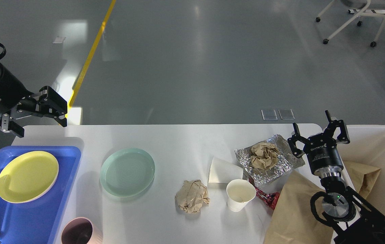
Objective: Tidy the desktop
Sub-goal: 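Move the left gripper down to grasp the pink mug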
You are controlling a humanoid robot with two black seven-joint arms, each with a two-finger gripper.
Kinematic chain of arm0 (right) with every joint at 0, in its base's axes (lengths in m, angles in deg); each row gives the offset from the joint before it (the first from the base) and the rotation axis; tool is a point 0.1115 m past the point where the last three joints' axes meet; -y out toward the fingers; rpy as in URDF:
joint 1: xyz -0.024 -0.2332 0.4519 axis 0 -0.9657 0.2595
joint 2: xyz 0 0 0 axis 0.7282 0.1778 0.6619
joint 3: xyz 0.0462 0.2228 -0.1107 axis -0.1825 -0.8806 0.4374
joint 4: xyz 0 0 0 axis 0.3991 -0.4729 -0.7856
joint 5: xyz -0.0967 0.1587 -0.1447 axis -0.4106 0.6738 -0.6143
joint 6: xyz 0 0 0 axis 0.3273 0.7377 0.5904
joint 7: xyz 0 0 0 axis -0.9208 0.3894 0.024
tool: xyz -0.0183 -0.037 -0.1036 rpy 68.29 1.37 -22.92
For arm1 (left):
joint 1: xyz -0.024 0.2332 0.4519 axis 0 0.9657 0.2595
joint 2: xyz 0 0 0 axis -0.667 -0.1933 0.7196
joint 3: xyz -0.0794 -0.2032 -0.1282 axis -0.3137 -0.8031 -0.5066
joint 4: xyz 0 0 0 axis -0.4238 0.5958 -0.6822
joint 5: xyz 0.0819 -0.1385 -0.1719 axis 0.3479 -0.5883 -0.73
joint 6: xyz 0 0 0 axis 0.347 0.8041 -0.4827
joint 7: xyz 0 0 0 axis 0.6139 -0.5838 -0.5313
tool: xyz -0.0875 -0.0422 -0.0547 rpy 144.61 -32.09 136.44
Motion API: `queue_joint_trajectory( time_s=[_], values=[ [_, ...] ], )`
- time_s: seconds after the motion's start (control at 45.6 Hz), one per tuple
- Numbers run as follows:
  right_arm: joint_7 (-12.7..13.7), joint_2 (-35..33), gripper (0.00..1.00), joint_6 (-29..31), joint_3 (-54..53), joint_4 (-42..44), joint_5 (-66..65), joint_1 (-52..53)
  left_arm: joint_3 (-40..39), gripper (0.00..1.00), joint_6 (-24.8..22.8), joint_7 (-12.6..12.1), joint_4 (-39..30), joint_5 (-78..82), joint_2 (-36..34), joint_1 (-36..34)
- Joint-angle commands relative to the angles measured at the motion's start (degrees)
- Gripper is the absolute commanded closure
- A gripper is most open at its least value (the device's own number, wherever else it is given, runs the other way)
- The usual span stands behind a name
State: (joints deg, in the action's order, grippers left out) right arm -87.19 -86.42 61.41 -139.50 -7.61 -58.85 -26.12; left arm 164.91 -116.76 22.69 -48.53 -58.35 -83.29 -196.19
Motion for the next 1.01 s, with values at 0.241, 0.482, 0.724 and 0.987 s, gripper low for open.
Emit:
queue_joint_trajectory(
  time_s=[0.241, 0.482, 0.724, 0.987],
  values=[
    [0.02, 0.0, 0.0, 0.0, 0.0, 0.0, 0.0, 0.0, -1.93, 0.04, -3.34, -3.34, -9.69, -4.92, 5.62, -13.17],
    [0.02, 0.0, 0.0, 0.0, 0.0, 0.0, 0.0, 0.0, -2.46, 0.04, -4.92, -3.07, -9.6, -5.01, 5.53, -11.32],
    [-0.07, 0.0, 0.0, 0.0, 0.0, 0.0, 0.0, 0.0, -3.25, 0.04, -7.12, -3.34, -8.99, -4.66, 5.45, -5.7],
    [0.02, 0.0, 0.0, 0.0, 0.0, 0.0, 0.0, 0.0, -7.55, 0.08, -0.36, -3.25, -8.29, 4.99, 2.46, 6.95]
  ],
)
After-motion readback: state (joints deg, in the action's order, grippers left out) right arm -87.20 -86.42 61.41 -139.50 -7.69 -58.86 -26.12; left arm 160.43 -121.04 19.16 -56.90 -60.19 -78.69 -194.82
